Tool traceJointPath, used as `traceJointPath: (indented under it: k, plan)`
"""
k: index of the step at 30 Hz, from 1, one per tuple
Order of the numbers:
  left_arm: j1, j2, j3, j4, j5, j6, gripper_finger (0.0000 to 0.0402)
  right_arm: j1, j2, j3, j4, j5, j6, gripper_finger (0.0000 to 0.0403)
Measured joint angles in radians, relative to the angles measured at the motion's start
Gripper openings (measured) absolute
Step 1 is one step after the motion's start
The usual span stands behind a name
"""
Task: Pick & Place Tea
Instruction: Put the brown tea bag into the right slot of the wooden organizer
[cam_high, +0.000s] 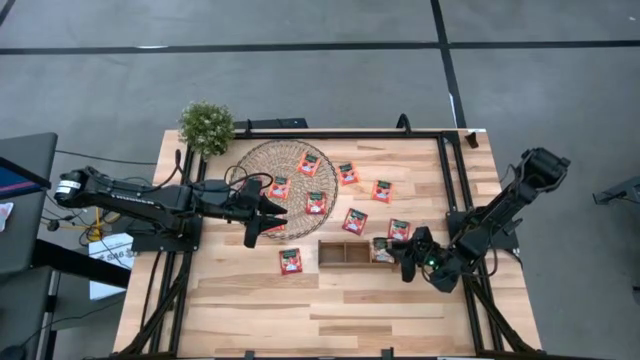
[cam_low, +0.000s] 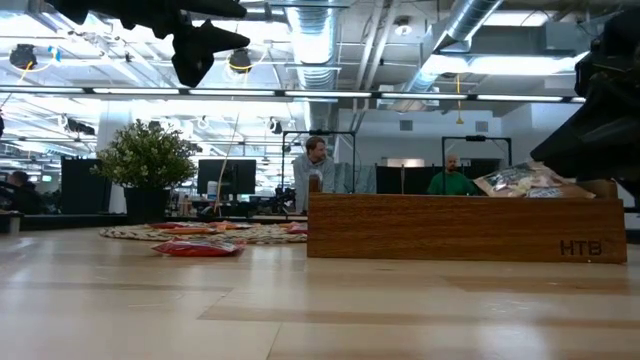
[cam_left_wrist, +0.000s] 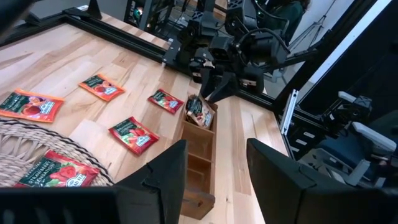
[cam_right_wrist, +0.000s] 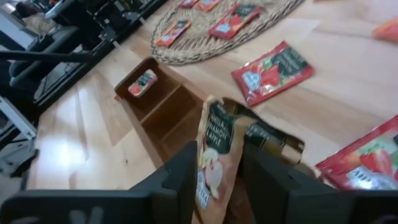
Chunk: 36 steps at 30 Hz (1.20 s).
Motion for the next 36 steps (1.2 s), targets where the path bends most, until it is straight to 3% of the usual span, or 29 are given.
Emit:
traceJointPath:
  k: [14, 26, 30, 36]
  plan:
    - [0.000, 0.000, 0.000, 0.000, 0.000, -0.001, 0.0158, -0.002, -0.199, 0.001, -0.105, -0.036, -0.105, 0.0063]
    - [0.000, 0.000, 0.000, 0.001, 0.000, 0.000, 0.0158, -0.049, -0.251, 0.054, -0.182, -0.118, -0.219, 0.0004]
    - [0.000, 0.000, 0.001, 0.010, 0.000, 0.002, 0.0158, -0.141, -0.240, 0.099, -0.284, -0.267, -0.239, 0.0002]
    - [0.000, 0.000, 0.000, 0.011, 0.000, 0.002, 0.0158, -0.252, -0.176, 0.140, -0.293, -0.517, -0.341, 0.0001]
